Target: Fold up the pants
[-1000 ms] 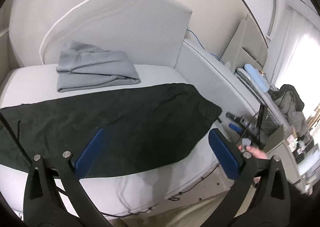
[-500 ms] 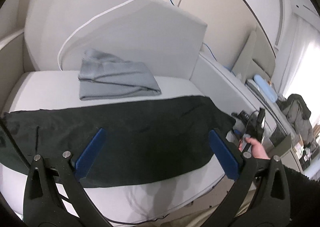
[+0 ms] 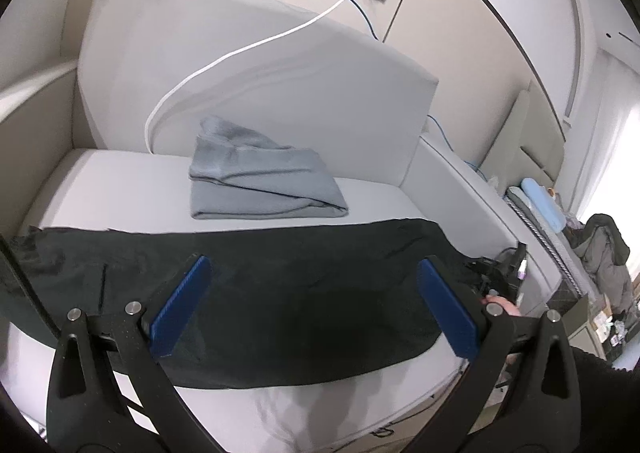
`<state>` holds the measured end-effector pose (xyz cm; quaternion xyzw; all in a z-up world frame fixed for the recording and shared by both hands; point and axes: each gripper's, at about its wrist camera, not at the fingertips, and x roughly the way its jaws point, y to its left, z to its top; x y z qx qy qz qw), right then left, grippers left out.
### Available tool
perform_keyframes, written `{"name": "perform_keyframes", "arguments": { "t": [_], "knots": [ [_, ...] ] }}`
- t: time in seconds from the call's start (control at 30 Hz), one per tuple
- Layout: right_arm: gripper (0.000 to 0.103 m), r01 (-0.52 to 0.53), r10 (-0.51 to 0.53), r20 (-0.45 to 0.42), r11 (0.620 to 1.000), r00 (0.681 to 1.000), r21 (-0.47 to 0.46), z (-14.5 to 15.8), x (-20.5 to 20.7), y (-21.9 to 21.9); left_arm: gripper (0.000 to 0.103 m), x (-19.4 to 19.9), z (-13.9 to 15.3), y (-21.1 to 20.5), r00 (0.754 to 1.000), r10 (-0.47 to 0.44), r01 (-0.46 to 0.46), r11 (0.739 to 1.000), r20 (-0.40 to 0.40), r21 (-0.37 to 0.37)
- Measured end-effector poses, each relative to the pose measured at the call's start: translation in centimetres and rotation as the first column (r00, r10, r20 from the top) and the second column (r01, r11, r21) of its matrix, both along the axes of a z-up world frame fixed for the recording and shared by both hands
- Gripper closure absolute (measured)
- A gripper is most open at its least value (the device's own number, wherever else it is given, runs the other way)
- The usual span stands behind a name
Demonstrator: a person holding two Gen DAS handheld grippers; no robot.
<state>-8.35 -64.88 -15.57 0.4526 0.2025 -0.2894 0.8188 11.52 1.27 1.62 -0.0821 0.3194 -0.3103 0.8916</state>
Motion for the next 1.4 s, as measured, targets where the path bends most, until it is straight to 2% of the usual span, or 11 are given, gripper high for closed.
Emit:
{"name": "perform_keyframes", "arguments": {
  "t": [0.07, 0.2, 0.33, 0.47, 0.57, 0.73, 0.9, 1.07, 1.27, 1.4],
  "knots": [
    [0.083, -0.03, 0.03, 0.018, 0.999, 0.999, -0.01, 0.4, 0.0, 0.2, 0.001, 0.5, -0.2, 0.7, 1.0, 0.03, -0.03, 1.0, -0.005, 0.001],
    [0.084, -0.11, 0.114, 0.017, 0.984, 0.993, -0.14, 3.4, 1.0, 2.4, 0.001, 2.5, -1.5, 2.4, 0.993, 0.079, -0.08, 0.997, -0.087, -0.013],
    [0.085, -0.235, 0.251, 0.012, 0.925, 0.968, -0.3, 7.9, 3.0, 5.9, 0.001, 4.2, -2.5, 4.2, 0.98, 0.16, -0.158, 0.987, -0.122, 0.022],
    [0.085, -0.341, 0.38, 0.016, 0.846, 0.925, -0.41, 12.1, 5.1, 10.0, 0.001, 5.7, -3.6, 6.0, 0.963, 0.233, -0.224, 0.971, -0.138, 0.079],
    [0.085, -0.403, 0.464, 0.029, 0.798, 0.886, -0.449, 14.4, 6.6, 12.9, 0.001, 6.5, -4.4, 7.2, 0.949, 0.277, -0.263, 0.958, -0.147, 0.112],
    [0.085, -0.472, 0.551, 0.043, 0.751, 0.834, -0.462, 16.6, 9.1, 17.7, 0.001, 7.4, -5.0, 9.0, 0.93, 0.322, -0.308, 0.946, -0.177, 0.101],
    [0.086, -0.527, 0.616, 0.051, 0.71, 0.786, -0.467, 17.0, 11.4, 21.4, 0.001, 7.7, -5.0, 9.9, 0.922, 0.351, -0.336, 0.935, -0.165, 0.11],
    [0.086, -0.595, 0.698, 0.049, 0.644, 0.715, -0.481, 17.6, 14.2, 26.6, 0.001, 7.7, -5.1, 10.8, 0.908, 0.376, -0.361, 0.926, -0.186, 0.11],
    [0.087, -0.693, 0.79, -0.001, 0.537, 0.613, -0.482, 16.0, 17.6, 33.9, 0.001, 7.9, -5.2, 12.2, 0.891, 0.401, -0.391, 0.916, -0.212, 0.087],
    [0.087, -0.758, 0.839, -0.068, 0.45, 0.54, -0.473, 13.2, 19.2, 39.2, 0.001, 8.2, -5.5, 13.0, 0.881, 0.414, -0.408, 0.91, -0.23, 0.078]
  ]
}}
